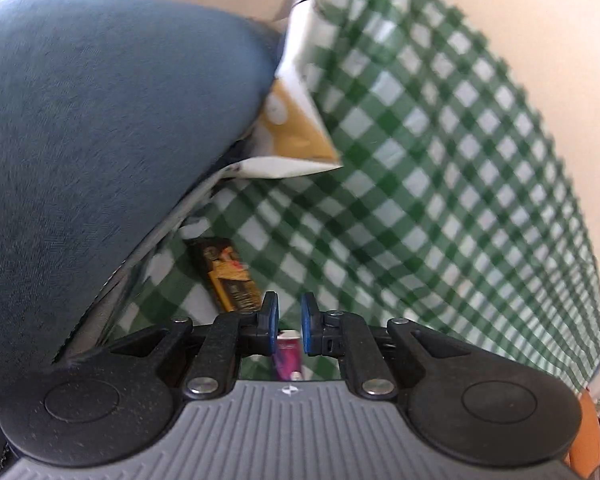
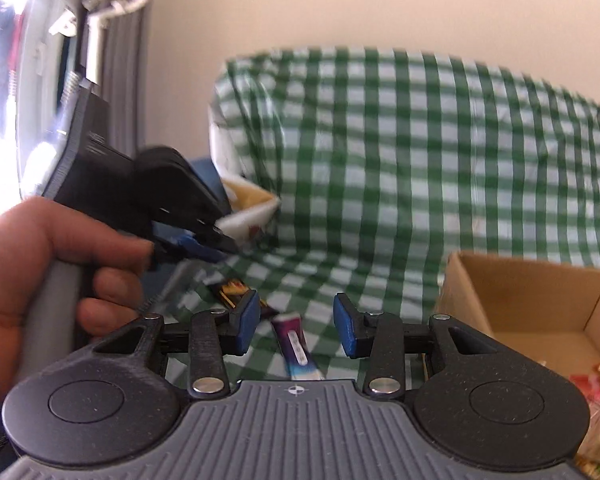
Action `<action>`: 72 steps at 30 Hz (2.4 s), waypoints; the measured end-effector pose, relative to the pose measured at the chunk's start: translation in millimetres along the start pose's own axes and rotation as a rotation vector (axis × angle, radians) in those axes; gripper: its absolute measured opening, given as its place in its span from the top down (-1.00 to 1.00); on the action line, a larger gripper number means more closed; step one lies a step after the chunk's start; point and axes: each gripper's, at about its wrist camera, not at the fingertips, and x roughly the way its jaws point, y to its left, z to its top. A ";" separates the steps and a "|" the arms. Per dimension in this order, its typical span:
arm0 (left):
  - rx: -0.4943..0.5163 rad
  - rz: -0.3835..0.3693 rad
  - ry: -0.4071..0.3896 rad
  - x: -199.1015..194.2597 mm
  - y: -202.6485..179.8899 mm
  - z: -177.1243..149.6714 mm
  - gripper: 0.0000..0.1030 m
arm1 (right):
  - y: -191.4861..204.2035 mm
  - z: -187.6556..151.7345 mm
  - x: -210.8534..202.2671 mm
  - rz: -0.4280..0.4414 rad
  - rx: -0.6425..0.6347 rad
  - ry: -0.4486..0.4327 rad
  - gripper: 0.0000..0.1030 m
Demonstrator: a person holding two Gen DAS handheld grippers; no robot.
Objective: Organize snacks
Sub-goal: 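Move both tools back toward the remaining snacks on the sofa, then grasp the dark cracker bar with the left tool while the right tool grasps the purple tube snack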
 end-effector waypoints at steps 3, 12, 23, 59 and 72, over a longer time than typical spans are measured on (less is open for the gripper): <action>-0.019 0.019 0.025 17.1 4.1 1.0 0.62 | 0.8 -5.6 34.0 -0.027 0.023 0.058 0.00; 0.137 0.232 0.051 70.3 -10.1 4.1 -0.40 | -3.2 -27.0 105.3 -0.021 0.095 0.245 -0.11; 0.257 0.382 0.093 122.1 -16.8 3.1 -0.66 | 2.8 -43.9 114.8 -0.016 0.087 0.272 0.16; 0.237 0.223 0.383 -89.0 10.2 -101.6 0.25 | 13.2 -81.6 -86.3 0.112 0.021 0.292 0.81; 0.297 0.301 0.461 -70.1 13.7 -109.0 -0.03 | 9.6 -74.9 -35.4 0.156 0.055 0.248 0.14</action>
